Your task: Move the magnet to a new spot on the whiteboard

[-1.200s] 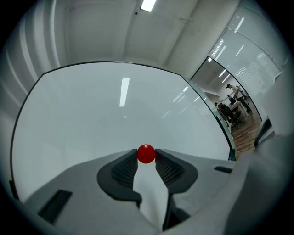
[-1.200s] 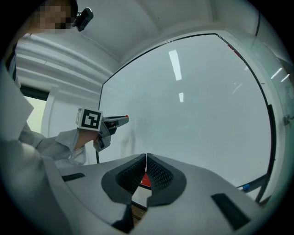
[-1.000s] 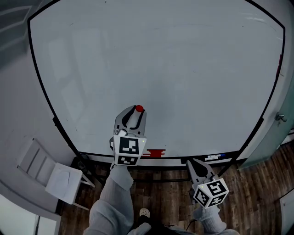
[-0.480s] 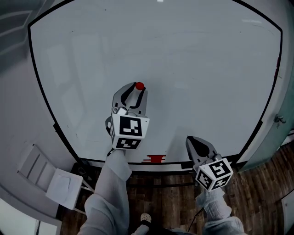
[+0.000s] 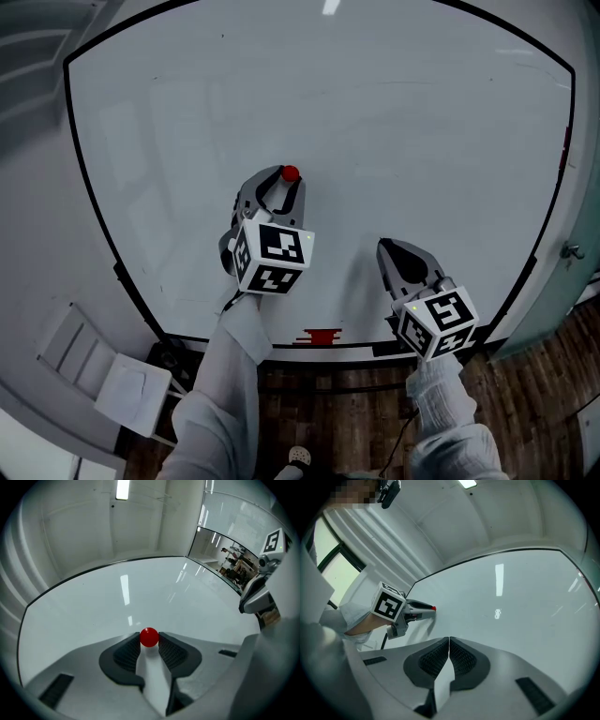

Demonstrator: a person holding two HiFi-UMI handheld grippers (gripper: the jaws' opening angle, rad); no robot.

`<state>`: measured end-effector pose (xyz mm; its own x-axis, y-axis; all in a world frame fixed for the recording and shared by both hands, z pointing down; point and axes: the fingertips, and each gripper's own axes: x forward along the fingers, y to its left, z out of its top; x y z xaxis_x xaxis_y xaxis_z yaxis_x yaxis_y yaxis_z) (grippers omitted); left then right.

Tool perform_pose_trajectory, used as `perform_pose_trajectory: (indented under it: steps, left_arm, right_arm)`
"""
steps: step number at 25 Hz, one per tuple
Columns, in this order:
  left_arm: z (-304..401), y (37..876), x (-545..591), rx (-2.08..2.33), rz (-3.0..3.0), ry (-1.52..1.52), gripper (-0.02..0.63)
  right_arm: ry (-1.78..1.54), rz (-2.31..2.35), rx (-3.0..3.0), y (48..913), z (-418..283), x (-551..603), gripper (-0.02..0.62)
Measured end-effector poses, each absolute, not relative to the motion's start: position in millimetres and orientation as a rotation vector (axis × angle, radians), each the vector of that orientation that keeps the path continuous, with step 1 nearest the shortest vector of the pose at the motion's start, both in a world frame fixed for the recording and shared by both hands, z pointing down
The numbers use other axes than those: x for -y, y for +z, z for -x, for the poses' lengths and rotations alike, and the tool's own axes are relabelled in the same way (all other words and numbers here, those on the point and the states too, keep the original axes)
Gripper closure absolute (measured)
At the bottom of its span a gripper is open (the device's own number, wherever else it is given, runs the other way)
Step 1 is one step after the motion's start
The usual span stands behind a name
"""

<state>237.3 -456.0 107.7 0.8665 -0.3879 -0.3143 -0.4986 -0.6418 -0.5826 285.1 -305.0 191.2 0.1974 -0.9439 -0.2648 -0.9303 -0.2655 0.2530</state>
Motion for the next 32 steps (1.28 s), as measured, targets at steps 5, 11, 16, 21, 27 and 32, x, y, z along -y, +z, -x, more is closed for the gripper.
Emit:
perform_pose_trajectory:
  steps: [5,11,16,21,27,32]
  left_arm:
    - [-241.6,110.9,464.8,-0.644,2.383,0.134,0.480]
    - [-244.4,112.8,469.1,-0.657,2.376,0.107,0.479]
    - [-244.0,113.2,468.7,-0.659,2.369,0.115,0.479]
    - [-239.2,104.5,457.6,-0.628,2.380,0.188,0.348]
    - [-228.9,104.9,448.3,-0.552,2.454,0.223,0.348]
    - [-220.6,121.5,445.7,-0.493,2.535,0.221,0.348]
  right_arm:
    - [-0.598,-2.408,1.892,184.6,-282.7,306.5,0.568]
    - [-0.578,-2.426,1.892,190.9,-285.1,307.2,0.568]
    - [-0.568,-2.426,1.886,194.6,-285.4,306.9,0.568]
    - [-0.565,-2.427,1.888,193.4,-288.1,305.4,0.568]
    - [-0.557,-2.417,1.896,195.3,-285.9,306.8,0.568]
    - [-0.532,-2.433,1.901,200.2,-288.1,304.7,0.568]
